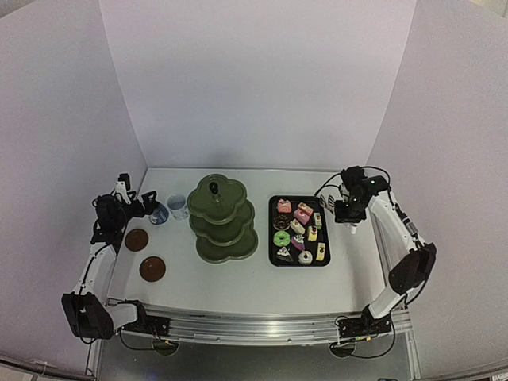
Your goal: Serve the afternoon tea
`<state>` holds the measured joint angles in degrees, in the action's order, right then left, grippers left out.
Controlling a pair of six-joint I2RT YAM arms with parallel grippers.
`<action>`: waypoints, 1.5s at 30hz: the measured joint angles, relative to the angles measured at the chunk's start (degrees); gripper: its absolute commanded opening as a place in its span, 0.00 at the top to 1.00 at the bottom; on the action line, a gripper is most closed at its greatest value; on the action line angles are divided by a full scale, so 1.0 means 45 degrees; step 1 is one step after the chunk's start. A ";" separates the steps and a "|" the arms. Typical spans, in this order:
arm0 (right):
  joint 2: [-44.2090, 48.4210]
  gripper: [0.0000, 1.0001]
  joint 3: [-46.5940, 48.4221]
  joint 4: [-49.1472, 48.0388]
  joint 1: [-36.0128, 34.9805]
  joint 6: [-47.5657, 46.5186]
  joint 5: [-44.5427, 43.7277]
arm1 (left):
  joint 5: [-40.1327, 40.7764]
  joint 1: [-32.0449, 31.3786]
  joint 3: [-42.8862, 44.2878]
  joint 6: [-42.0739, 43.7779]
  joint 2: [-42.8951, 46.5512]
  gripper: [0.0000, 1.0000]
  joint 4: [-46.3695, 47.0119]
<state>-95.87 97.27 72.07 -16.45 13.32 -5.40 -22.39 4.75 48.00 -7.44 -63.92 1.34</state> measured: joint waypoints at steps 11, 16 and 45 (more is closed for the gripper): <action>0.0277 0.65 -0.1705 -0.0644 -0.0664 0.0033 -0.0480 | -0.0021 0.0000 -0.0348 -0.0017 0.0002 0.00 0.0168; 0.0045 0.64 -0.1815 -0.1163 -0.0664 0.0058 -0.0447 | -0.0019 0.0000 -0.0364 -0.0017 0.0015 0.00 0.0165; -0.0982 0.98 -0.2738 -0.2105 -0.0730 0.0172 -0.0011 | 0.0005 0.0000 -0.0793 -0.0029 0.0168 0.00 0.0455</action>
<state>-100.29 84.95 62.60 -19.74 14.10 -5.44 -22.37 4.75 44.43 -7.57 -63.16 3.39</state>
